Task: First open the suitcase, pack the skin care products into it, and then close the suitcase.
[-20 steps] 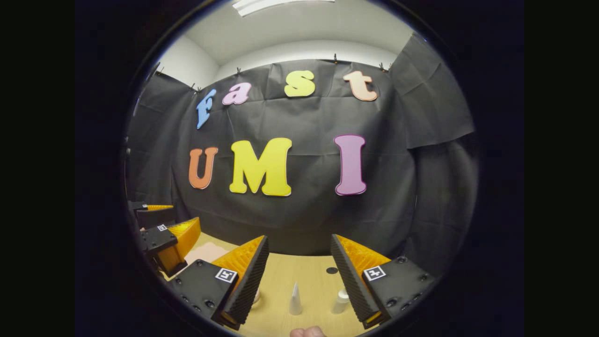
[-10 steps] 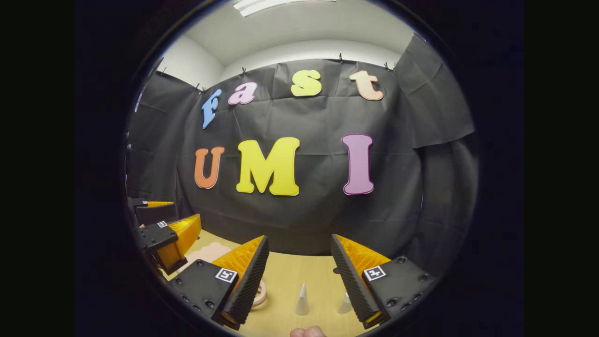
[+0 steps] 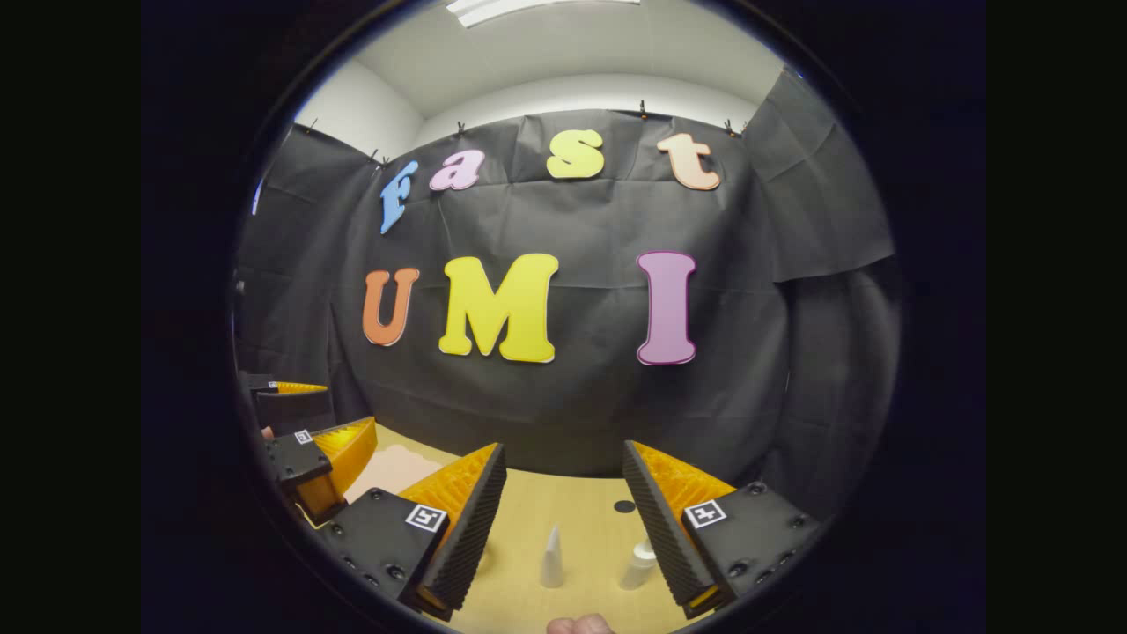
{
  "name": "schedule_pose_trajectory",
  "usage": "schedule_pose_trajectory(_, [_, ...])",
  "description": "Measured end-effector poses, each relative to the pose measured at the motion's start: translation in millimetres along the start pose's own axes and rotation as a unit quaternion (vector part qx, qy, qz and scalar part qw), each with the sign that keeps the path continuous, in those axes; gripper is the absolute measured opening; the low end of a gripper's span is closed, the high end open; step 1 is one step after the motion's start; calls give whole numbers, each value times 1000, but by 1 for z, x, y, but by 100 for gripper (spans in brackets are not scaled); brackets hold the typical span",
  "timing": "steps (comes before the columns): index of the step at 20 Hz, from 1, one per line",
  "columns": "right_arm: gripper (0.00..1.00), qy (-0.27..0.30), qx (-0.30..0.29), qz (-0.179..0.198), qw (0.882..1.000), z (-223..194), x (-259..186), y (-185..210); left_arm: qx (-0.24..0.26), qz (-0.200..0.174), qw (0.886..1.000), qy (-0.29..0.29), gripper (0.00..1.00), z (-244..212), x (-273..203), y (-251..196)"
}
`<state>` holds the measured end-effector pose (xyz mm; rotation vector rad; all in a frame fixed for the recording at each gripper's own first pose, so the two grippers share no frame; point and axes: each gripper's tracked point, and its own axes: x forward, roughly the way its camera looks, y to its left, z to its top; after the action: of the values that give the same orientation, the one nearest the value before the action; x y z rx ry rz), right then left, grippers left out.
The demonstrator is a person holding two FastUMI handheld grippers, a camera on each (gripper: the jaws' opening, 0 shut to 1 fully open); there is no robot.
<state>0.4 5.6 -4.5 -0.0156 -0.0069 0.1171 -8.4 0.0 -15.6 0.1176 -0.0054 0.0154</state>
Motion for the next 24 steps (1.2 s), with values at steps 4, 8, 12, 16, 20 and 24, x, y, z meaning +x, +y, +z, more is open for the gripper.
schedule_pose_trajectory(4, [79, 41, 5, -9, 999, -34, -10, -20, 7, -28, 998, 49, 99, -31, 5, -20])
schedule_pose_trajectory(8, [80, 58, 5, -12, 998, -46, -11, -37, 81, -81, 987, 115, 99, -83, 18, -41])
schedule_pose_trajectory(12, [80, 71, 5, -27, 997, -56, -12, -58, 202, -120, 957, 172, 98, -138, 25, -52])
schedule_pose_trajectory(16, [80, 80, 2, -45, 996, -61, -15, -81, 329, -132, 907, 229, 95, -188, 43, -54])
schedule_pose_trajectory(20, [80, 85, 2, -62, 994, -64, -17, -101, 392, -135, 877, 243, 84, -213, 66, -57])
schedule_pose_trajectory(24, [80, 89, 12, -71, 993, -68, -17, -112, 412, -133, 860, 269, 71, -223, 70, -55])
